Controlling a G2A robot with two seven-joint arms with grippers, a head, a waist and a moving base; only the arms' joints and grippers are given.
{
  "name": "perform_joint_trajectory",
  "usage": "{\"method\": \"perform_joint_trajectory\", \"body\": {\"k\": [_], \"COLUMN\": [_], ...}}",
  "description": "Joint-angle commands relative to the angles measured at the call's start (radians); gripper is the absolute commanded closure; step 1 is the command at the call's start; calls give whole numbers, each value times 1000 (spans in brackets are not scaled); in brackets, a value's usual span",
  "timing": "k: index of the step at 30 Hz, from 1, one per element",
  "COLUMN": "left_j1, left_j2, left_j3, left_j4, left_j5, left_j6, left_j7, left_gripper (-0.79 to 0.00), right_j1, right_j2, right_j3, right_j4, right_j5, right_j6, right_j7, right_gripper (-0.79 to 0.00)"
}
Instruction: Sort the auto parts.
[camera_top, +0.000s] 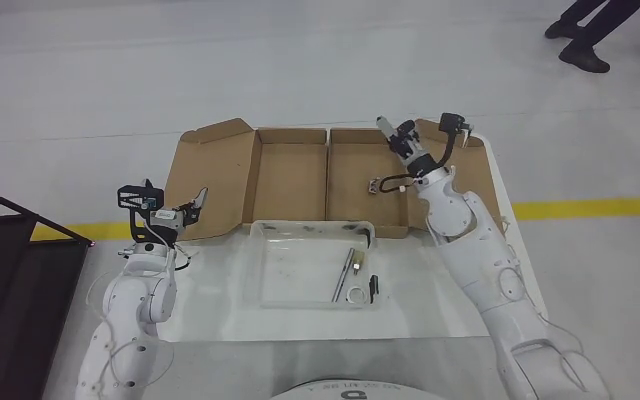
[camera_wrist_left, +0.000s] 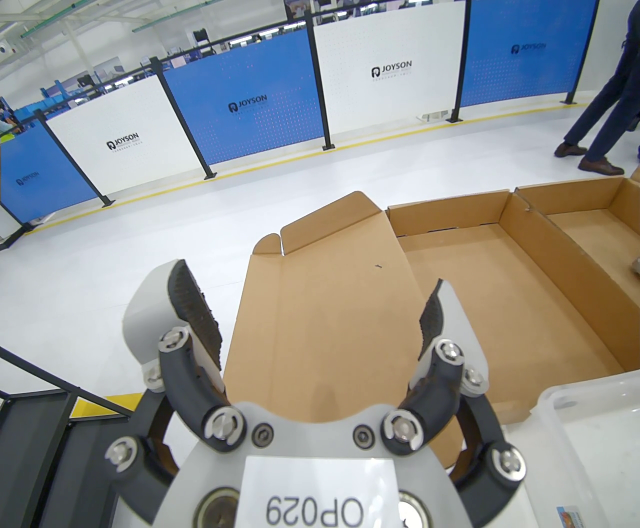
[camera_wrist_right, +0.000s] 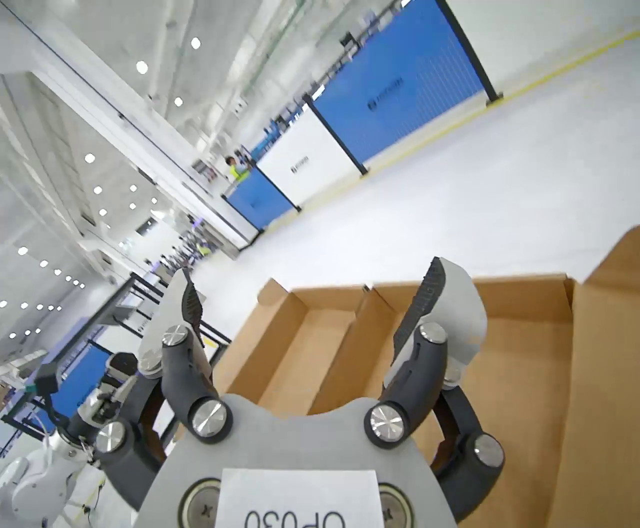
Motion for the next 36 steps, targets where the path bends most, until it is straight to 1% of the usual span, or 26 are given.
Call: {"method": "perform_joint_trajectory", "body": {"k": [1,5,7,19,20,21,23,25,28,31,36], "left_j1": [0,0,0,0,0,0,0,0,0,0,0], "left_j2": [0,0,0,0,0,0,0,0,0,0,0], "left_j3": [0,0,0,0,0,0,0,0,0,0,0], "left_j4": [0,0,0,0,0,0,0,0,0,0,0], "left_j5": [0,0,0,0,0,0,0,0,0,0,0], "left_j6": [0,0,0,0,0,0,0,0,0,0,0], "left_j7": [0,0,0,0,0,0,0,0,0,0,0], "left_gripper": [-785,-785,-785,-785,-785,-785,-785,-785,-785,-785,-785], "right_j1": [-6,-22,-32,-32,-33,-36,-61,-97,-157,-210,-281], "right_j2": [-2,-7,-13,-13,-13,-9,0,7,21,30,44], "right_j3": [3,10,3,3,0,-13,-9,9,60,118,213], "right_j4": [-5,-15,-25,-25,-27,-37,-55,-71,-94,-111,-132], "right_j5": [-3,-31,15,15,3,-66,-172,-232,-341,-381,-380], "right_j6": [-43,-86,-123,-123,-120,-112,-109,-103,-63,-4,15], "right_j7": [-71,-185,-231,-231,-221,-174,-144,-157,-183,-238,-282], "right_gripper": [-785,-785,-785,-785,-785,-785,-785,-785,-785,-785,-785]}}
